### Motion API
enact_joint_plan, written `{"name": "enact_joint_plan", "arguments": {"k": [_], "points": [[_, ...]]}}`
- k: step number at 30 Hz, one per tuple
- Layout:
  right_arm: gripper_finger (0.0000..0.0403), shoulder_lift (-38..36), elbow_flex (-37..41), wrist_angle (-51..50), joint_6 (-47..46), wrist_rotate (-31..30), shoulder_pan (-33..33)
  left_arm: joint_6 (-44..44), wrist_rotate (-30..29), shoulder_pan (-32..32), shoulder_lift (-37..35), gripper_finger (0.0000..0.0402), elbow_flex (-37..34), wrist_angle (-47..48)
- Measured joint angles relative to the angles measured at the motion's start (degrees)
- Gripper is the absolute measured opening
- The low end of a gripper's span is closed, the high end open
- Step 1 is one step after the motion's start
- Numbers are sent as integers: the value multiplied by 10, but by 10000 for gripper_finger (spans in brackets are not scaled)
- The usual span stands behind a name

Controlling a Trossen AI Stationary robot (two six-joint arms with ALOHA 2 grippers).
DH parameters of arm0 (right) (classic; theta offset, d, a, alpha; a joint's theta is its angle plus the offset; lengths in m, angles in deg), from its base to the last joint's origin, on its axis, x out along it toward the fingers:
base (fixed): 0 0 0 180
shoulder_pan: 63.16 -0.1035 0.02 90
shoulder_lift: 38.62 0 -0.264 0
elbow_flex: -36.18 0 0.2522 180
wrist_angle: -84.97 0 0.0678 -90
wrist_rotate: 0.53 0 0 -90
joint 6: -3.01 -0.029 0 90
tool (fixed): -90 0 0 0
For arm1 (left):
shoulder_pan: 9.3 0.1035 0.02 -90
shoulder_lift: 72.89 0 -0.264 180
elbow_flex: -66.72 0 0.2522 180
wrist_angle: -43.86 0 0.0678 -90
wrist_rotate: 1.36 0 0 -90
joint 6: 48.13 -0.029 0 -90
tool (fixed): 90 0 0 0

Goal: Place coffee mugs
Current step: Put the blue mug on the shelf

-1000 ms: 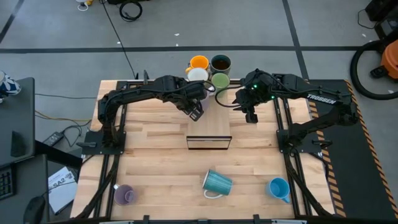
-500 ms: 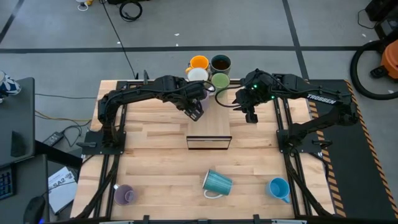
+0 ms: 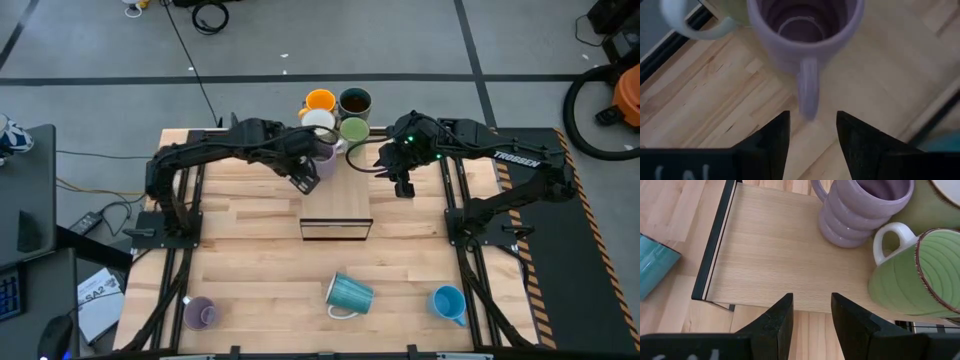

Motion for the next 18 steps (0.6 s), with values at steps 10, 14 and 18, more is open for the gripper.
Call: {"name": "enact_joint_plan", "arguments": {"k": [10, 14, 18], "points": [[138, 0, 0, 0, -16, 0, 0, -109, -78, -49, -74, 169, 0, 74], [138, 0, 0, 0, -65, 0, 0, -153, -76, -76, -75, 169, -10, 68], [138, 0, 0, -8, -104, 18, -1, -183, -73, -100, -102, 169, -121, 5]]}}
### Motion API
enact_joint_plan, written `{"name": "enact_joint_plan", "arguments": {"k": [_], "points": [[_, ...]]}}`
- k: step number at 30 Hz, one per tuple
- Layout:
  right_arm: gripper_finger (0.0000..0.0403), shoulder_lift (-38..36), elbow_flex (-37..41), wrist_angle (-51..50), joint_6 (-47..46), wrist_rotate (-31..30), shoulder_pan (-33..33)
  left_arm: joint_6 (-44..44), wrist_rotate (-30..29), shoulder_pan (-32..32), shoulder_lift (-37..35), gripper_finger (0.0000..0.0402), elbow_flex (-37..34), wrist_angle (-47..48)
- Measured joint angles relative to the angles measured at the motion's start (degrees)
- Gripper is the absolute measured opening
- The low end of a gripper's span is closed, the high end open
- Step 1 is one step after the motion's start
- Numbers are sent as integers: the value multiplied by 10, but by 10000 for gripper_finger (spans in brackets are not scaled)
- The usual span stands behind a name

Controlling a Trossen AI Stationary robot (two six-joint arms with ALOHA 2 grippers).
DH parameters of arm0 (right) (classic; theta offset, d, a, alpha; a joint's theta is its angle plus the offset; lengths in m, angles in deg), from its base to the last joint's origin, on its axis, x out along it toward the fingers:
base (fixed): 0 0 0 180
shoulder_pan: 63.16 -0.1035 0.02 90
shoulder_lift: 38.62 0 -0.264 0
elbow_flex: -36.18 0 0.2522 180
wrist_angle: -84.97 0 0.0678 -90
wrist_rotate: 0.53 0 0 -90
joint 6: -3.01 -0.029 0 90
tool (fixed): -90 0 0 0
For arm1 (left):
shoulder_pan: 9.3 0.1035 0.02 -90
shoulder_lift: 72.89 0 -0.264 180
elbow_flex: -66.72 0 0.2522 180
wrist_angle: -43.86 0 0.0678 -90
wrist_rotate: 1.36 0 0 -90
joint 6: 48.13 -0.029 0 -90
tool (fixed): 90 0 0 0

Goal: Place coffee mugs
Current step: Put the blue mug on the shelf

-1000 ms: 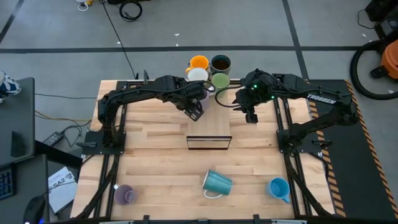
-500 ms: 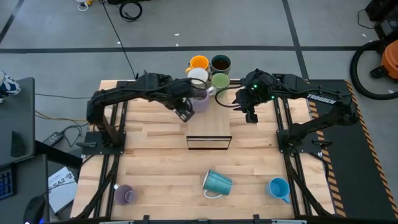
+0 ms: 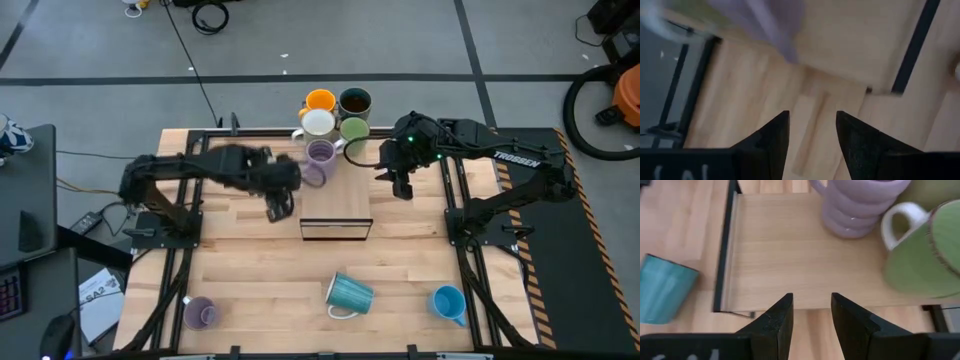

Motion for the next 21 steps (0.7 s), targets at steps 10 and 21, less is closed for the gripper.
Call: {"name": "enact_joint_plan", "arguments": {"k": [10, 21], "points": [[138, 0, 0, -73, -127, 57, -36, 74, 13, -75, -170, 169, -376, -191], [138, 0, 0, -147, -391, 70, -218, 82, 12, -136, -227, 169, -534, -421]]}}
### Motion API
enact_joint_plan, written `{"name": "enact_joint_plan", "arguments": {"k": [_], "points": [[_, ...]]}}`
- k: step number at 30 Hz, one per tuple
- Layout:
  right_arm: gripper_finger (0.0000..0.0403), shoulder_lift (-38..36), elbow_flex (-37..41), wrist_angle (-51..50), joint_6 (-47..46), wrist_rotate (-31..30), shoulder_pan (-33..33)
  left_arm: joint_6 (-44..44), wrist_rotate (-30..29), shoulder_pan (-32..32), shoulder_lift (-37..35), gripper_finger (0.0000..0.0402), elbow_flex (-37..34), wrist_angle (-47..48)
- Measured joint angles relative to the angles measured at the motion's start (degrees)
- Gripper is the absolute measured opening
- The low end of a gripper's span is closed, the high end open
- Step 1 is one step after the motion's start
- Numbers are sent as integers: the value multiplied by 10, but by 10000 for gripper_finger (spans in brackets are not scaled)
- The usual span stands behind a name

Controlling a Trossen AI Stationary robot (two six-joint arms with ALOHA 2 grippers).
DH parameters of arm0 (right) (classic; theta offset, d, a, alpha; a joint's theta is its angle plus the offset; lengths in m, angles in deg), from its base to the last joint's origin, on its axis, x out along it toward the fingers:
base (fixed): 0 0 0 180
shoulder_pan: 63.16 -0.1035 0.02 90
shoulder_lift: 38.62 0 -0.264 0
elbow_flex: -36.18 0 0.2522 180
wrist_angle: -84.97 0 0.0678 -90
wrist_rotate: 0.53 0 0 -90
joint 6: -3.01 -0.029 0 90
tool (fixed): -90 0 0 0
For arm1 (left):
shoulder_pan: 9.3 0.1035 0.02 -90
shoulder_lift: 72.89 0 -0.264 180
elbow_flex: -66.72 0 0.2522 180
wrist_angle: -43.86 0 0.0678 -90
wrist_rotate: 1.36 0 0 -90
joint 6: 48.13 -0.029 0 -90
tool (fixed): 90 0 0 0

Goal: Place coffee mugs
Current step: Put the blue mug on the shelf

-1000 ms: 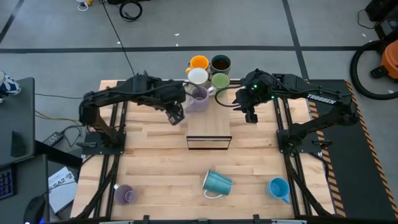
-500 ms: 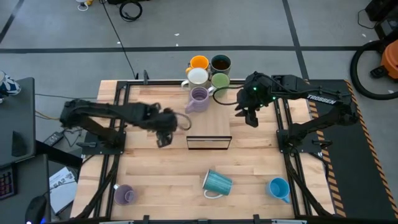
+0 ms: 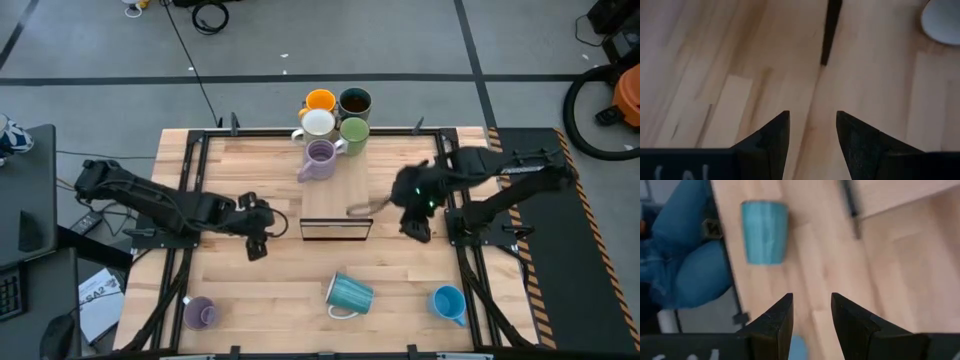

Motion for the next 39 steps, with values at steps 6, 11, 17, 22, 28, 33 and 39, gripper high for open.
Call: {"name": "enact_joint_plan", "arguments": {"k": [6, 11, 17, 22, 28, 33, 39], "points": [[138, 0, 0, 1, -102, -66, -126, -4, -1, -5, 3, 169, 0, -44], [138, 0, 0, 2, -165, -98, -219, -4, -1, -5, 3, 169, 0, -60], [138, 1, 0, 5, -193, -149, -297, -4, -1, -5, 3, 169, 0, -60], [138, 3, 0, 5, -196, -156, -344, -4, -1, -5, 3, 169, 0, -61], [138, 20, 39, 6, -225, -150, -386, -4, -1, -5, 3, 169, 0, -71], [138, 40, 96, 8, -228, -80, -404, -5, -1, -5, 3, 169, 0, -80], [138, 68, 134, 8, -219, -31, -408, -4, -1, -5, 3, 169, 0, -83]]}}
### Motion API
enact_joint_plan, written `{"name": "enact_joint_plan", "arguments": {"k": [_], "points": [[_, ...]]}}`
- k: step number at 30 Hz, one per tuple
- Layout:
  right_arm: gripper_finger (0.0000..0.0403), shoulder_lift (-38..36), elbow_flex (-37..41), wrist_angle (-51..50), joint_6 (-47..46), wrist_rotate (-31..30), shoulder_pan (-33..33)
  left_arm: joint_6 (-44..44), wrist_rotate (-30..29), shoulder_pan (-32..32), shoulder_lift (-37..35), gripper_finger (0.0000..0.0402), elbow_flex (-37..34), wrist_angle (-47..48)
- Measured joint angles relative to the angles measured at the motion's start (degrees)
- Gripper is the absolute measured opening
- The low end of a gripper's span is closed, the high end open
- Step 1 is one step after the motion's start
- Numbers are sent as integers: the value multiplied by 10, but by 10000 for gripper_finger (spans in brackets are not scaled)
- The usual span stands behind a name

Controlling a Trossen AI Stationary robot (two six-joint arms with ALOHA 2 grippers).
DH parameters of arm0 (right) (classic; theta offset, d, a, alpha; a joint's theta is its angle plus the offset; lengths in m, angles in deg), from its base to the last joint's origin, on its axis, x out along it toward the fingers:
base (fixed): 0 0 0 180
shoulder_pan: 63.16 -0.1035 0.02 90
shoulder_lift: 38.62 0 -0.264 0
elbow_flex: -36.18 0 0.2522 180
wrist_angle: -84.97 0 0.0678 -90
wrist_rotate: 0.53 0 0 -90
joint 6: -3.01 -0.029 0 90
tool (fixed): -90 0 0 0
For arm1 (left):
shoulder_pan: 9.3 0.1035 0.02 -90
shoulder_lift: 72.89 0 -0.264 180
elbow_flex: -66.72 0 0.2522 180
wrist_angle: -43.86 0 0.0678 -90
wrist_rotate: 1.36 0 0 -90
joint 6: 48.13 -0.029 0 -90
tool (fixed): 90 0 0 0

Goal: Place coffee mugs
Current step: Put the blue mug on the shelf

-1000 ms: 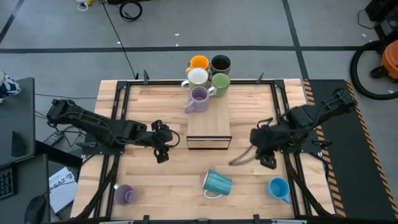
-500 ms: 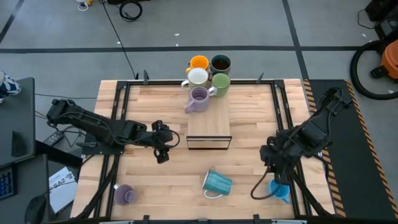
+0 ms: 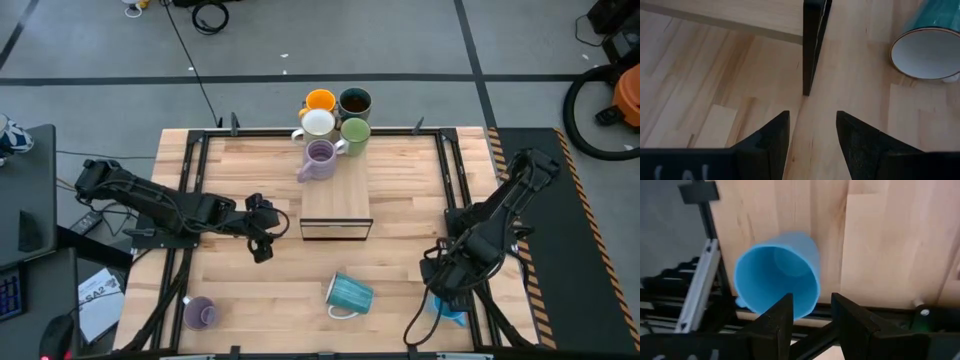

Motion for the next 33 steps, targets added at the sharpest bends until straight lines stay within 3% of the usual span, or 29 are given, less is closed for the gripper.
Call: {"name": "enact_joint_plan", "arguments": {"k": [16, 33], "points": [[138, 59, 2, -5, 102, -15, -1, -1, 0, 0, 0, 169, 0, -8], [138, 124, 2, -2, 103, -2, -7, -2, -2, 0, 0, 169, 0, -10]]}}
